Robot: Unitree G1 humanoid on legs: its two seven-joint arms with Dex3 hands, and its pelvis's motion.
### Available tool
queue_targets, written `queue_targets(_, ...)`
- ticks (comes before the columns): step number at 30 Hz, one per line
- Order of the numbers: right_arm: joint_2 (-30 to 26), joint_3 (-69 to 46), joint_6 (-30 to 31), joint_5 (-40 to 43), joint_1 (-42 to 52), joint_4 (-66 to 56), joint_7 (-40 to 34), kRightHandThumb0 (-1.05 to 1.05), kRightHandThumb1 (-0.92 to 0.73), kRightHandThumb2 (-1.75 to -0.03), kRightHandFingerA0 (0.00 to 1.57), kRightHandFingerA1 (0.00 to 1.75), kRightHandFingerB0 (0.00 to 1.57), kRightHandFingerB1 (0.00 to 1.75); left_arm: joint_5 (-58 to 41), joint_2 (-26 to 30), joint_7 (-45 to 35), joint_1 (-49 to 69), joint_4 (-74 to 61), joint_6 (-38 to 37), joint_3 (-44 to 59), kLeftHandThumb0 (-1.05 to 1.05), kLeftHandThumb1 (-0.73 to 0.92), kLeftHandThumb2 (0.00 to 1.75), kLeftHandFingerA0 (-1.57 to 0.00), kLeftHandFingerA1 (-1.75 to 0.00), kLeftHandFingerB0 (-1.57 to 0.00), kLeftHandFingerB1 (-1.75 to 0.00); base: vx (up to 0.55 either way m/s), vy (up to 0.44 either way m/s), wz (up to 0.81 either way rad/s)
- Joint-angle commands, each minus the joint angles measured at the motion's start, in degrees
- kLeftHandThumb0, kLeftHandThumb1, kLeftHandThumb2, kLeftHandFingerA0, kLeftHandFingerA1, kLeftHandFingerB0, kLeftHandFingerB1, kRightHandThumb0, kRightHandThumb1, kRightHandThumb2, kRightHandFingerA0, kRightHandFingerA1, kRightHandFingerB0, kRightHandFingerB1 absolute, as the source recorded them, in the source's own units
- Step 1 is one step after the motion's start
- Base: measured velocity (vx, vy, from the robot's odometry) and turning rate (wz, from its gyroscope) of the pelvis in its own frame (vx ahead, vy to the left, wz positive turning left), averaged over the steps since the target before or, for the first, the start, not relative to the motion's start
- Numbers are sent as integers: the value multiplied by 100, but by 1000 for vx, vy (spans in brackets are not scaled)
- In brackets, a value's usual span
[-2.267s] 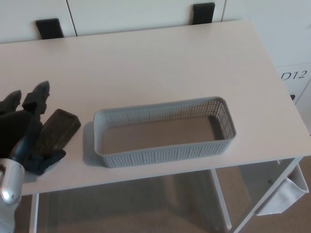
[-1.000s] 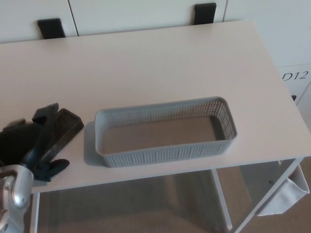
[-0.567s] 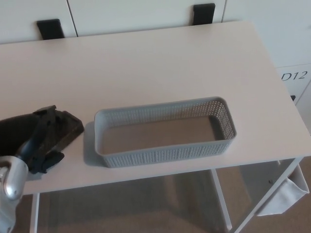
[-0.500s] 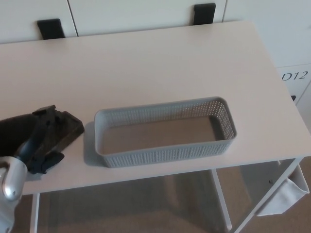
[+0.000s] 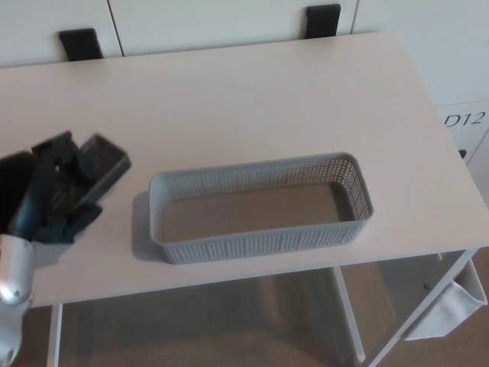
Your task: The robot walks towards a desk on which an eraser is kept on the left hand side and a container is kept on the right hand side. The robot picks up the eraser using its left hand and places it in the container.
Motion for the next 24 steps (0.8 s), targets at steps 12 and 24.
queue_targets(12,-95,15,-39,-74,-11,86,43,-31,-56,-57,57,41,40,36,432,-397,-338,-107,-2255,-109,-747,-66,72,112,-138,-152,-76,-119,0,0,0)
queue_targets(24,-122,24,7,-121,9,-38,42,-32,-56,-57,57,41,43,37,1217,-981,-467,-348,-1669,180,-1843,-41,76,62,-115,-168,-70,-50,0,0,0)
